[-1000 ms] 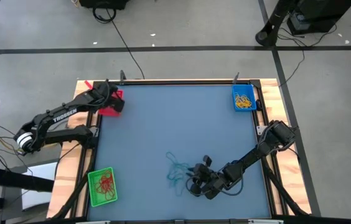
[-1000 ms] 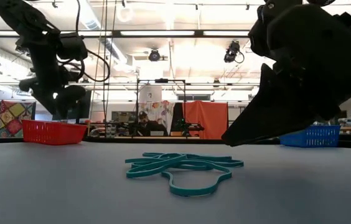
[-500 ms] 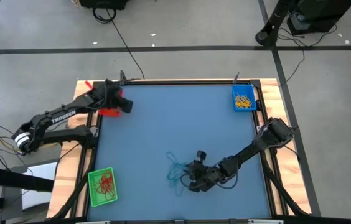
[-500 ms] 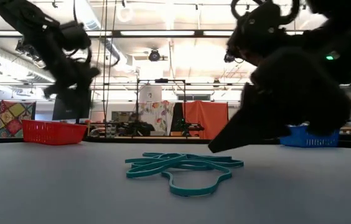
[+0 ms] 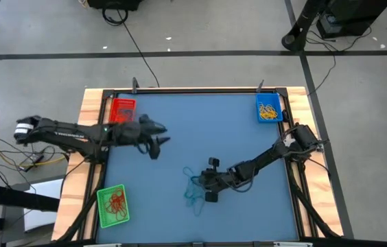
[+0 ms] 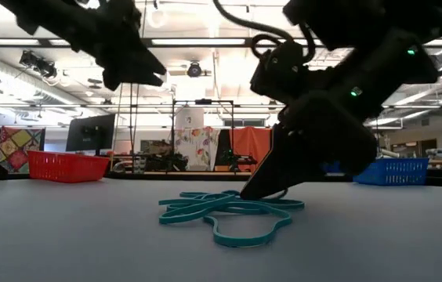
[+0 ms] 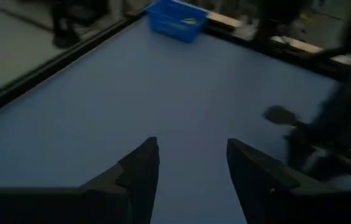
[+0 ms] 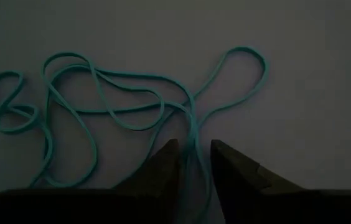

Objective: Sort rubber bands into baskets
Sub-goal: Put the blue rubber band into the red basket

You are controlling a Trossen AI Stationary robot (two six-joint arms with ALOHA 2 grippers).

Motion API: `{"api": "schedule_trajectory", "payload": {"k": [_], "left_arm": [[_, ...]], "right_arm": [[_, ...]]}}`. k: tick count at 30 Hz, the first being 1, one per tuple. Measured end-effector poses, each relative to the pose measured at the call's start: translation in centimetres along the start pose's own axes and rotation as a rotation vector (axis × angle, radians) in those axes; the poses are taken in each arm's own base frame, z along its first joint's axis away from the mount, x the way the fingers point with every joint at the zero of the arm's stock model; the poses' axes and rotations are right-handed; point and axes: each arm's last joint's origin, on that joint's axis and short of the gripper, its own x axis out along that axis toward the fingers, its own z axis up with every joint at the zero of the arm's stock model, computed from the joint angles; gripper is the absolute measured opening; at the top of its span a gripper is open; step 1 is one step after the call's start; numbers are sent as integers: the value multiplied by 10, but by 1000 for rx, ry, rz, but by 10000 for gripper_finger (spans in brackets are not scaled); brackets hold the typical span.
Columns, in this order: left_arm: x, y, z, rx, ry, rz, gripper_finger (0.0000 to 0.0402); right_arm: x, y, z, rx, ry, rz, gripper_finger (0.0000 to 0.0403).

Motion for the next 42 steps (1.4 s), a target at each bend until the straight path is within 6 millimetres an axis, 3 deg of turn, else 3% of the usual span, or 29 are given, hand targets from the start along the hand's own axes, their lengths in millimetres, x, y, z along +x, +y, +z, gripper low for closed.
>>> {"api": "schedule_trajectory", "payload": {"k": [4,8,14,24,34,38,42], "left_arm": [[7,-33,-10,45,-18,-105,190],[27,-63,-30,83,-15,-182,190],[59,-86,-62,108,-21,-190,190],[87,-93,-89,152,-27,-244,190],[97,-94,-95,219,-40,-335,188],[100,-90,-91,226,-49,-348,163],[101,-88,-90,222,-50,-347,101]], "right_arm": [[4,-9,4,6,21,51,82],[6,-12,6,-5,16,56,19],[1,-4,6,-18,-41,-48,9],[-19,18,20,-15,-283,-214,5],[-36,39,12,-70,-363,-407,4],[-42,45,9,-108,-377,-453,4],[-44,48,8,-112,-383,-449,5]]}}
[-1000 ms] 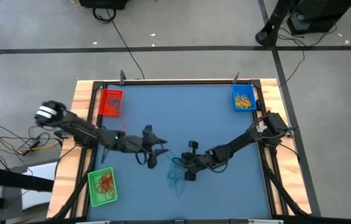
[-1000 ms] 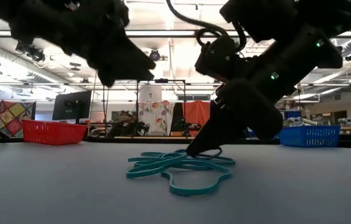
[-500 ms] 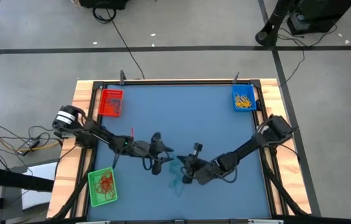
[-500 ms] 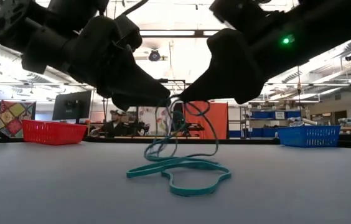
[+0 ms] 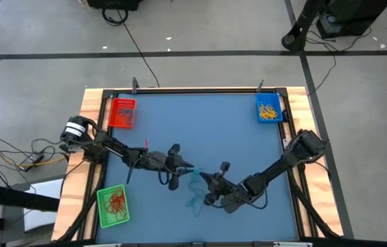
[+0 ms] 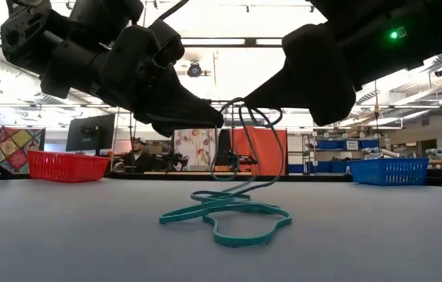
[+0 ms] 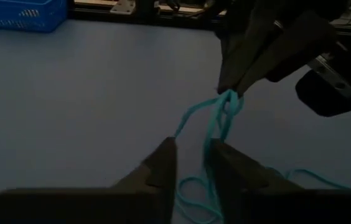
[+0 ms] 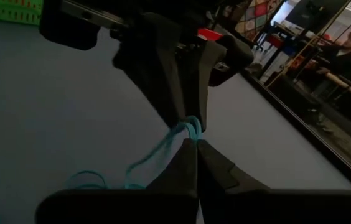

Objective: Sort rubber bands into baskets
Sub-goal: Put the blue rubber band into the red basket

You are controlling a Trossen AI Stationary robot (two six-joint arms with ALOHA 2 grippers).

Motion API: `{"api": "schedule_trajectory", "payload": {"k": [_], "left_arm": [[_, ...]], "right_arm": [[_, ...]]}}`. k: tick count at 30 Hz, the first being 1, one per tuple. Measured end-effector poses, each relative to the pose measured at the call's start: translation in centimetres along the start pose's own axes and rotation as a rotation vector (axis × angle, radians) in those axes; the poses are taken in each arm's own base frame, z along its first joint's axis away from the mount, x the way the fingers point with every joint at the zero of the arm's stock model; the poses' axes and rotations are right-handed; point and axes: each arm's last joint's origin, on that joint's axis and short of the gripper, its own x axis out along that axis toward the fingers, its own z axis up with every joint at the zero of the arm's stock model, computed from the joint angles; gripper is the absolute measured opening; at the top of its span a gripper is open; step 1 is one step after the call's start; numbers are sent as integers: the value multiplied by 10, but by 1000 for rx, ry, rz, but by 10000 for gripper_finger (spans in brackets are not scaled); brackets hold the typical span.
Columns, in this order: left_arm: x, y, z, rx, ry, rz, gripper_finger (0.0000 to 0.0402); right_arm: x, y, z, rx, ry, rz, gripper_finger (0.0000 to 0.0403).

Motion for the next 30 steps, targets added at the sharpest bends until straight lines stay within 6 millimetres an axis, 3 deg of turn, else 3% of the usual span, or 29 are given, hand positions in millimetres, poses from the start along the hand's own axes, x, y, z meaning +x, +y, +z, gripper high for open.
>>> {"api": "schedule_trajectory", "payload": {"k": [5,12,19,25,30], "left_arm": [[0,0,1,5,-3,-8,11],[0,0,1,32,-4,-2,3],[-6,2,8,17,-10,25,2],[-25,8,16,0,73,273,1],[-55,23,31,-24,121,491,1]], "right_arm": [[-2,1,0,-2,-3,5,7],[0,0,0,-2,-1,2,18],[4,-2,-5,9,45,42,81],[15,-6,-21,123,200,143,140],[22,-12,-30,202,295,173,156]]}}
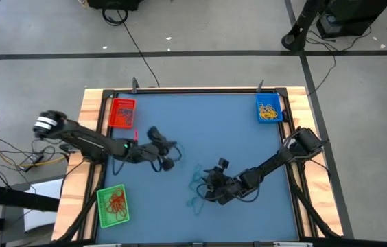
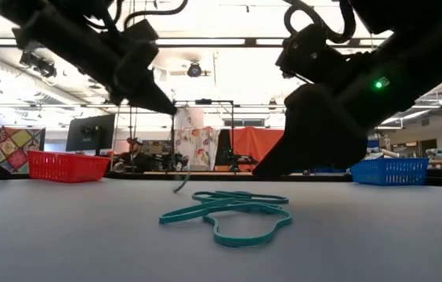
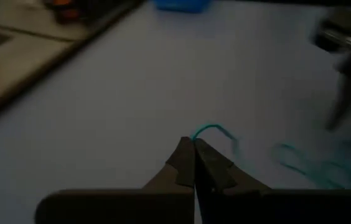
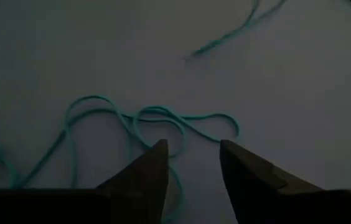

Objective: Sort rubber bands into baskets
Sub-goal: Put the blue rubber band into the red basket

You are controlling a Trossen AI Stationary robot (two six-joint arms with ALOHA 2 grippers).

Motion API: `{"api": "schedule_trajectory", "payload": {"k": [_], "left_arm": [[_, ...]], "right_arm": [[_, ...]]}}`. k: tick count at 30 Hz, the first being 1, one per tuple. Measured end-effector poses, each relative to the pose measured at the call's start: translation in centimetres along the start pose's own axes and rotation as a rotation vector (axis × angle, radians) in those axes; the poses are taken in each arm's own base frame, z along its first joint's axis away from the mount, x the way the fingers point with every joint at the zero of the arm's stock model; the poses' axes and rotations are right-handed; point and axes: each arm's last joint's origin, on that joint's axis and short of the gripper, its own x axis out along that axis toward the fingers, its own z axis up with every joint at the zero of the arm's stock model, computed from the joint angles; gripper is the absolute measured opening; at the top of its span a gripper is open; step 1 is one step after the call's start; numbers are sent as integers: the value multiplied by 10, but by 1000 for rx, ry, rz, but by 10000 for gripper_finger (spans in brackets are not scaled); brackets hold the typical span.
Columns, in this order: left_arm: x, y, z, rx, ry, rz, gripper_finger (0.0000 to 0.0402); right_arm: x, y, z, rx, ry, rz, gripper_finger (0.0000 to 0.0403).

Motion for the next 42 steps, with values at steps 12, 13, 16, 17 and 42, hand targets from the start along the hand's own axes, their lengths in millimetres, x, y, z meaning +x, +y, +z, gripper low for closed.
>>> {"api": "schedule_trajectory", "payload": {"k": [12,13,16,17,42], "left_arm": [[-62,106,23,-237,56,413,0],[-67,114,23,-266,56,448,0],[-79,134,20,-321,74,556,0],[-82,140,18,-342,81,597,0],[-91,191,-10,-491,347,945,0]], "right_arm": [[1,-2,-1,19,-15,8,154],[1,-2,-1,22,-19,10,153],[1,-1,0,7,-23,13,154],[1,-1,0,1,-29,16,154],[3,-1,3,-45,-35,36,154]]}}
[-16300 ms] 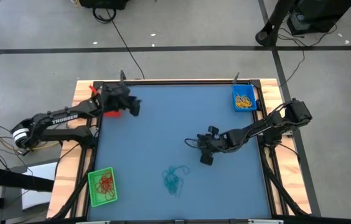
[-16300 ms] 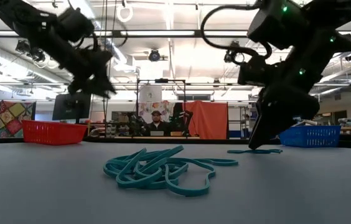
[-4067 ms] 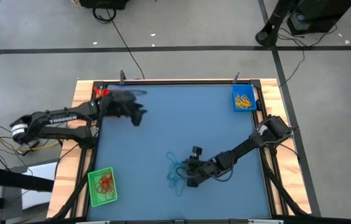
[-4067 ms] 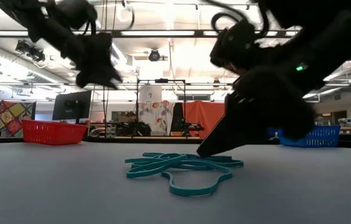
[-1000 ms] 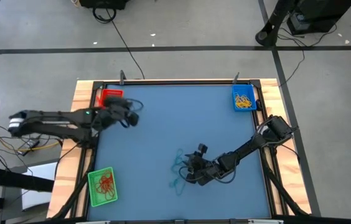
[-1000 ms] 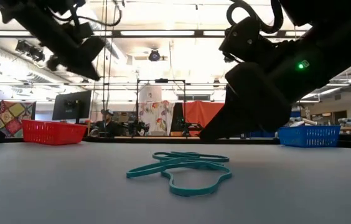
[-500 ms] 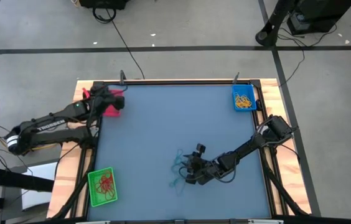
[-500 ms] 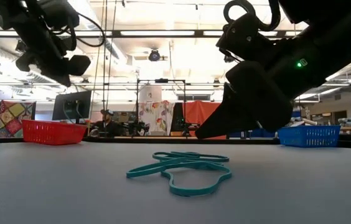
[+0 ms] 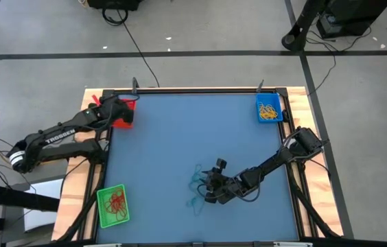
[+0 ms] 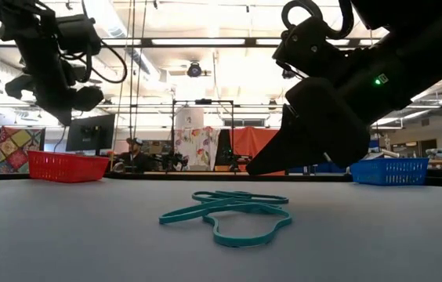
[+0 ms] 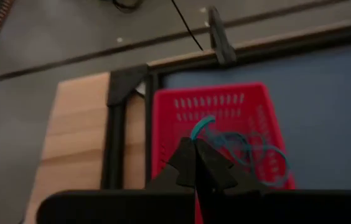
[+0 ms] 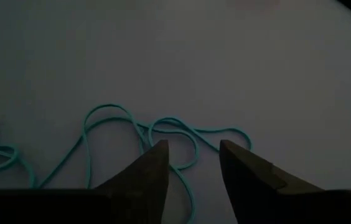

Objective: Sort rubber bands into baskets
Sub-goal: Put the blue rubber band into the red basket

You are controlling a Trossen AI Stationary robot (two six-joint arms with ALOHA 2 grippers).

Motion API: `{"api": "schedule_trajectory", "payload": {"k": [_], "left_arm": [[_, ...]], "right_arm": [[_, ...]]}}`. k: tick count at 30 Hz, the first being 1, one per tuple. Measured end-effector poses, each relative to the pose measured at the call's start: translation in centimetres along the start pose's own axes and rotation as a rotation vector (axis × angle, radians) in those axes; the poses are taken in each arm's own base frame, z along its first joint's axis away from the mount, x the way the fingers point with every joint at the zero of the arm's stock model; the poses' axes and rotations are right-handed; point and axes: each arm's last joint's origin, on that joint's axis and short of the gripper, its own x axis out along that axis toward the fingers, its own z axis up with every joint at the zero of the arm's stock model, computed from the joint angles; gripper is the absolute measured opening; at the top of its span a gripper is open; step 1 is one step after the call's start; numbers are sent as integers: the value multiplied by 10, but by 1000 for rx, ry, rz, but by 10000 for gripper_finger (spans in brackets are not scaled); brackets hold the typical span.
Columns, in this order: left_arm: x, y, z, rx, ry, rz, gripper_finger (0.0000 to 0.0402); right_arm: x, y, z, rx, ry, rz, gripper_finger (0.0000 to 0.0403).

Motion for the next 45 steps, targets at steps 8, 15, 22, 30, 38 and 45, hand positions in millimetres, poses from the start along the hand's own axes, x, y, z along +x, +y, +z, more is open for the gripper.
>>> {"api": "schedule_trajectory", "payload": {"k": [8,15,22,30,38,45], "left_arm": [[13,-5,-4,53,91,49,5],[27,-17,0,80,98,67,45],[33,-23,3,105,96,22,123],[18,-56,9,196,31,-394,151],[-17,-97,-11,280,-205,-887,151],[-36,-108,-45,280,-309,-1143,151]], "right_arm": [[0,0,0,7,3,6,154],[-2,3,-2,13,6,13,155],[-9,9,-6,80,15,32,154],[-10,8,-11,104,32,13,151],[3,-13,-22,127,101,1,150],[13,-26,-23,139,96,108,128]]}}
